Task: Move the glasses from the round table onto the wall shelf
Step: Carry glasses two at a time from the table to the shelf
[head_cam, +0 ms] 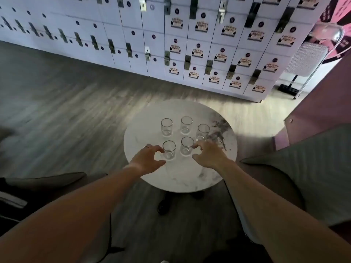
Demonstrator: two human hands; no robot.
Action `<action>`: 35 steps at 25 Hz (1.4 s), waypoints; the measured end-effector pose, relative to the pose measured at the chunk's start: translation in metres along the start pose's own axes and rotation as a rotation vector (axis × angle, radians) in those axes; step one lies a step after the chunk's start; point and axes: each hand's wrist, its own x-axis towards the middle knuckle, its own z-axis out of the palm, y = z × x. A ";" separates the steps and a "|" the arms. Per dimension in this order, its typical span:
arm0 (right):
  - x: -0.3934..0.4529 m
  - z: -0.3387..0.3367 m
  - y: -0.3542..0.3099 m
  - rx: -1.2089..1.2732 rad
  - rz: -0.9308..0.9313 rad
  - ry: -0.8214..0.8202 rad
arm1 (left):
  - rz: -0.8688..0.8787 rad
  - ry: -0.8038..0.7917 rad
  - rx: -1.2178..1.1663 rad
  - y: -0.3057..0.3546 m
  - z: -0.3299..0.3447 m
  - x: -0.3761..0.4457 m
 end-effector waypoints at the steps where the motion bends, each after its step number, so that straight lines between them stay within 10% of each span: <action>1: 0.008 0.003 0.003 -0.003 0.022 -0.003 | 0.014 0.002 0.018 0.001 0.004 0.008; 22: 0.123 0.068 0.056 0.020 -0.125 0.026 | -0.012 0.150 -0.027 -0.008 0.070 0.087; 35: 0.038 -0.067 0.034 0.034 -0.087 0.262 | 0.367 0.224 0.012 0.099 -0.037 0.069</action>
